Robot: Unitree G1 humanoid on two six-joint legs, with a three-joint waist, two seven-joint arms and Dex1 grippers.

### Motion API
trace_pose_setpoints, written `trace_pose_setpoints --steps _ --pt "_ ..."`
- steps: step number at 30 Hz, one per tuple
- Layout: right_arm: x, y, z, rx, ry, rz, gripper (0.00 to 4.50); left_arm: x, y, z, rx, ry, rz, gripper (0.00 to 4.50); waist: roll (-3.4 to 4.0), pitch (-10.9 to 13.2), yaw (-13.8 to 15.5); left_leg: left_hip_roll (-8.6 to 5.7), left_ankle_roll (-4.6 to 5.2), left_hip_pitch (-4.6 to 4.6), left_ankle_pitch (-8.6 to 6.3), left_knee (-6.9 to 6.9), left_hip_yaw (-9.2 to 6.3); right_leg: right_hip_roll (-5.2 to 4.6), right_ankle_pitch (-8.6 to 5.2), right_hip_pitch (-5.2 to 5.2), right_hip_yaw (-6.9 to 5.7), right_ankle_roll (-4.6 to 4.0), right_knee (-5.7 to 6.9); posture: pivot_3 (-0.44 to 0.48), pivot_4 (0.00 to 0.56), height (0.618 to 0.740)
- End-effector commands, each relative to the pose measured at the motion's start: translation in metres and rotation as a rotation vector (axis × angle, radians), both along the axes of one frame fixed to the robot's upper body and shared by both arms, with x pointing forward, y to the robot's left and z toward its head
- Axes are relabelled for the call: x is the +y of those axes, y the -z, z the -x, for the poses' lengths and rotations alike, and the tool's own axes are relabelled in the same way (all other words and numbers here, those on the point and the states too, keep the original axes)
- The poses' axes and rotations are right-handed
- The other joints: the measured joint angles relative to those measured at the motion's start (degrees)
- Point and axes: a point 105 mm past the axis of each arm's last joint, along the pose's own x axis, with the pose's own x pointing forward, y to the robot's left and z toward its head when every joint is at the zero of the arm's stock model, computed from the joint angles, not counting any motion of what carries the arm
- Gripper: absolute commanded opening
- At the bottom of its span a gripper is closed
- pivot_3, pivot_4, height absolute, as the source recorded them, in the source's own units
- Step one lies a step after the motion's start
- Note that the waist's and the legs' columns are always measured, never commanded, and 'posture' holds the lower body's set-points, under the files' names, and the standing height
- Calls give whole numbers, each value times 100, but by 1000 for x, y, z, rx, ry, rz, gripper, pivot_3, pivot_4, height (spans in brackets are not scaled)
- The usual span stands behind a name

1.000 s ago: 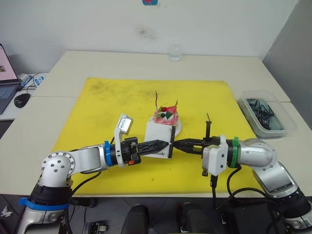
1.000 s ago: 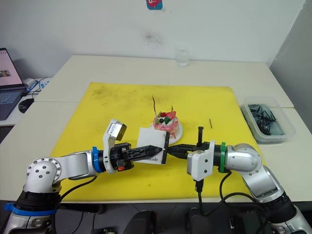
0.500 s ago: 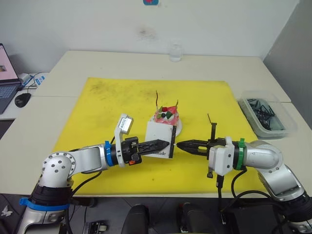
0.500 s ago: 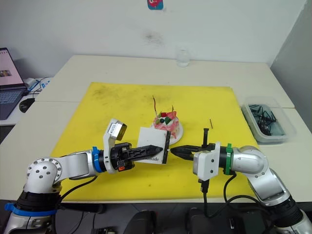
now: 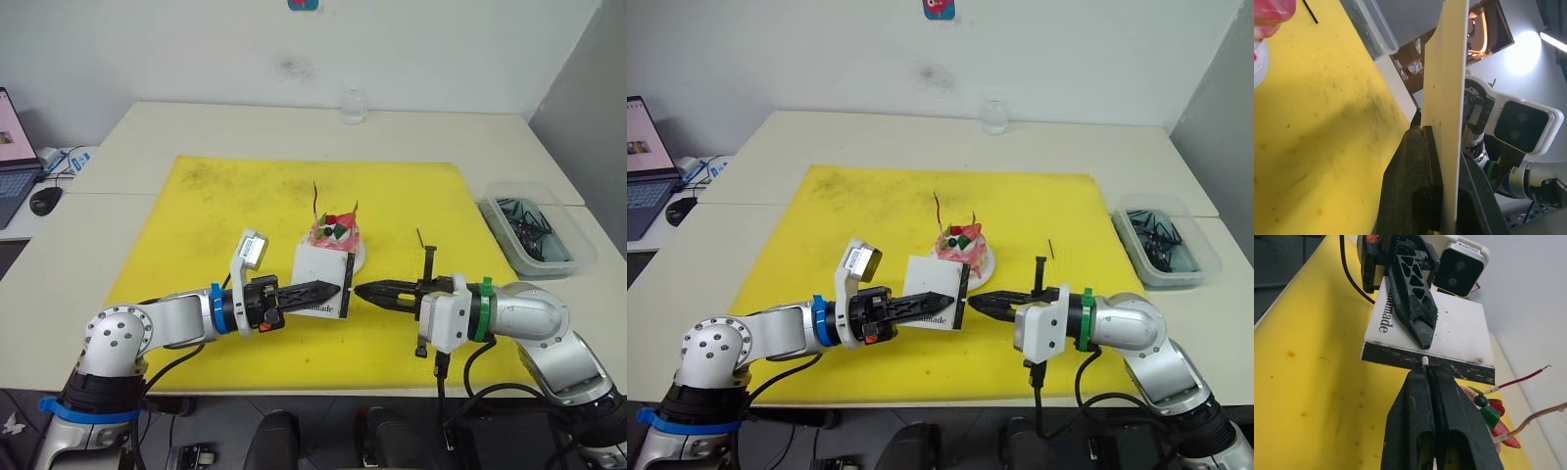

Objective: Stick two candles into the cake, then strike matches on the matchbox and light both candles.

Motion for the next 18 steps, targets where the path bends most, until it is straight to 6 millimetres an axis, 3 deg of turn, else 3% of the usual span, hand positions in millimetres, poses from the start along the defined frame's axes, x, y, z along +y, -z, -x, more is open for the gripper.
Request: trace_pose_setpoints --steps 1,18 --pt "5 -5 -1 -44 -3 7 20 -4 -7 4 -32 28 18 0 0 0 -1 0 0 0 0 0 1 0 0 0 1 0 0 0 150 740" --pt "13 12 -4 4 -16 95 20 -14 -14 8 -50 71 68 0 0 0 6 0 0 0 0 0 0 0 0 0 1 0 0 0 150 740"
